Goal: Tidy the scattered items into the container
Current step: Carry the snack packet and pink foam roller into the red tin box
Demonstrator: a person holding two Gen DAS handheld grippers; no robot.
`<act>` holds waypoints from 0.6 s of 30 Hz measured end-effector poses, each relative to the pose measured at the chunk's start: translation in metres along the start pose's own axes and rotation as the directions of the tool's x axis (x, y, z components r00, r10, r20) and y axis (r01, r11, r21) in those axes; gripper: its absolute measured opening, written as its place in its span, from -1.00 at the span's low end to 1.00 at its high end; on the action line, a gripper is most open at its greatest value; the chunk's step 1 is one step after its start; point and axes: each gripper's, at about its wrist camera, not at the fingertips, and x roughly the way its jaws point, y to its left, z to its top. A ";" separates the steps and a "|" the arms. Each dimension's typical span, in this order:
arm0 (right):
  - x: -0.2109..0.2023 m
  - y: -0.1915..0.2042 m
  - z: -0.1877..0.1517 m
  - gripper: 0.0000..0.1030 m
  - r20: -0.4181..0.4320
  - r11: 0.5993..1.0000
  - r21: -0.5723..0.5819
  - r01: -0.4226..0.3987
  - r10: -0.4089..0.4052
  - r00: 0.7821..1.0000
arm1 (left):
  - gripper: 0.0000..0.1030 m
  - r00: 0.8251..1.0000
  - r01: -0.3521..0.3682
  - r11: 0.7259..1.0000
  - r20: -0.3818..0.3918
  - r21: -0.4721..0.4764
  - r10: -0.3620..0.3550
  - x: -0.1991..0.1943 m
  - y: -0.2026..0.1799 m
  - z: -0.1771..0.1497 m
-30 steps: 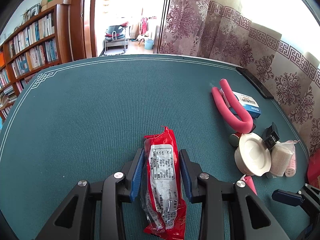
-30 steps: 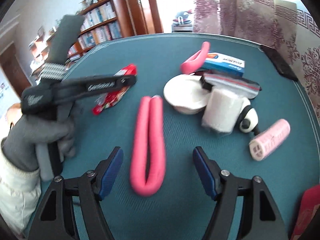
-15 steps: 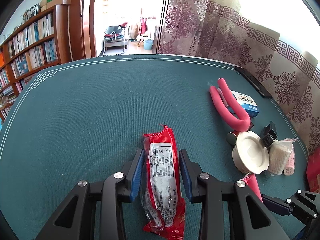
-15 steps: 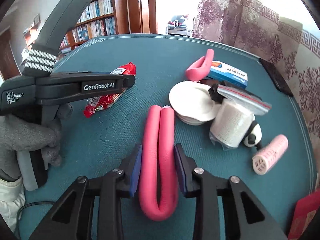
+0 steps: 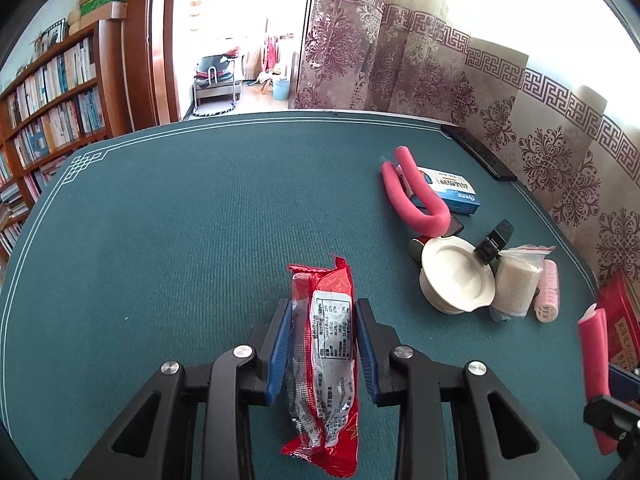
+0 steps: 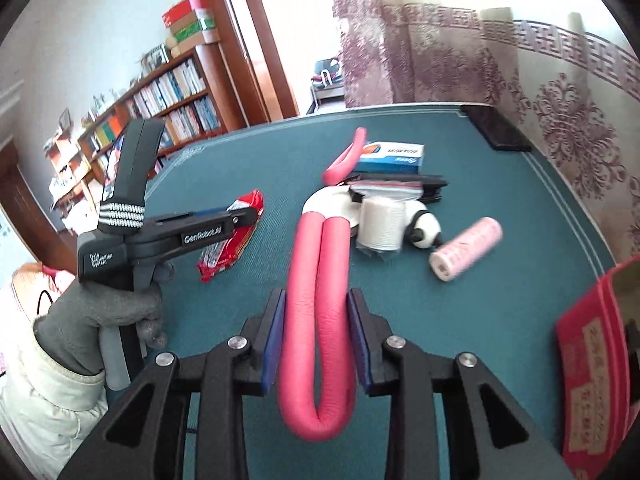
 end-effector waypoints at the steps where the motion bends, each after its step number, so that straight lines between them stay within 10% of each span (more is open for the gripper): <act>1: -0.008 -0.001 -0.002 -0.34 0.012 1.000 0.010 0.004 -0.004 1.000 | -0.37 1.000 -0.001 1.000 0.002 0.004 0.001 -0.003 -0.001 -0.002; 18: -0.120 -0.061 -0.022 -0.34 0.197 0.974 0.186 0.126 -0.162 0.967 | -0.38 0.991 0.107 0.992 0.075 0.072 -0.112 -0.072 -0.055 -0.012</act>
